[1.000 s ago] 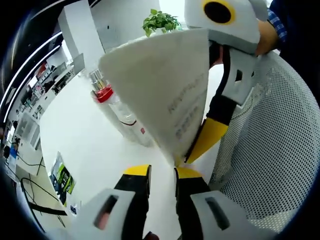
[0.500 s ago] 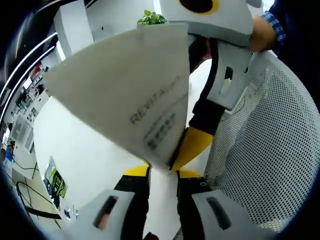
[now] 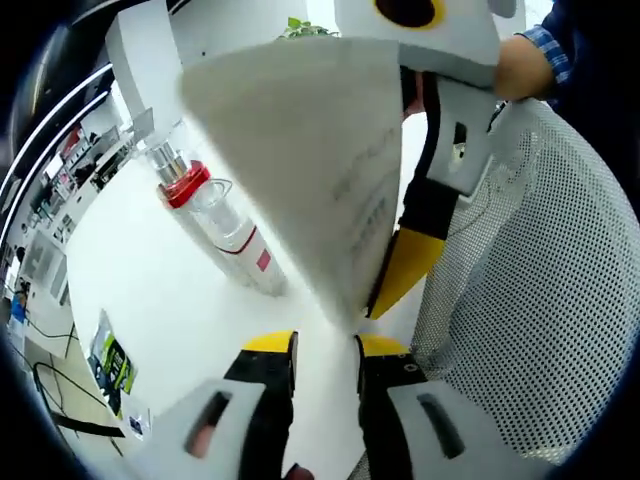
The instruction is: Arrange the skincare products in the storage area until every visible bottle or jar stands upright without overlapping.
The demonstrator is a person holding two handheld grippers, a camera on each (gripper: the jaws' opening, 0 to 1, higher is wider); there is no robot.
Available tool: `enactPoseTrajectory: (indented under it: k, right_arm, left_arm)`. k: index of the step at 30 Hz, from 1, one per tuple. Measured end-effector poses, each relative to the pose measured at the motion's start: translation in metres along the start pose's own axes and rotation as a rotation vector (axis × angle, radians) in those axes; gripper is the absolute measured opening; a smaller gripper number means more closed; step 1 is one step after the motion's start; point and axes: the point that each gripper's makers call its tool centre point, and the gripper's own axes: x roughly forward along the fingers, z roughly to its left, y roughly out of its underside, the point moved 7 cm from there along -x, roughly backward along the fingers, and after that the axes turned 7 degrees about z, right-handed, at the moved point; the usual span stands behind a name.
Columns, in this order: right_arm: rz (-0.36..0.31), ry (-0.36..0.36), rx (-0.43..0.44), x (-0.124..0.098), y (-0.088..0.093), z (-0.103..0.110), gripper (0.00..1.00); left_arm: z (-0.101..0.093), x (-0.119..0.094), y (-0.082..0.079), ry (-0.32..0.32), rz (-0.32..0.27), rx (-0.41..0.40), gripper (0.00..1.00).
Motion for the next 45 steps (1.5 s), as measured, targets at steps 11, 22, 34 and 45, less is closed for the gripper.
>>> enactPoseTrajectory:
  k: [11, 22, 34, 45]
  right_arm:
    - [0.002, 0.039, -0.011, -0.027, 0.025, -0.015, 0.11]
    - [-0.017, 0.181, 0.047, -0.039, 0.037, -0.065, 0.11]
    - [-0.094, 0.234, 0.092, -0.034, 0.039, -0.089, 0.11]
    - [-0.086, 0.287, 0.082, -0.029, 0.037, -0.104, 0.12]
  left_arm:
    - [0.007, -0.003, 0.004, -0.058, 0.031, -0.004, 0.26]
    - [0.007, 0.001, 0.010, -0.073, 0.067, -0.009, 0.27]
    - [0.009, 0.001, 0.013, -0.087, 0.076, -0.041, 0.27]
    - [0.011, -0.004, 0.011, -0.128, 0.068, -0.038, 0.28]
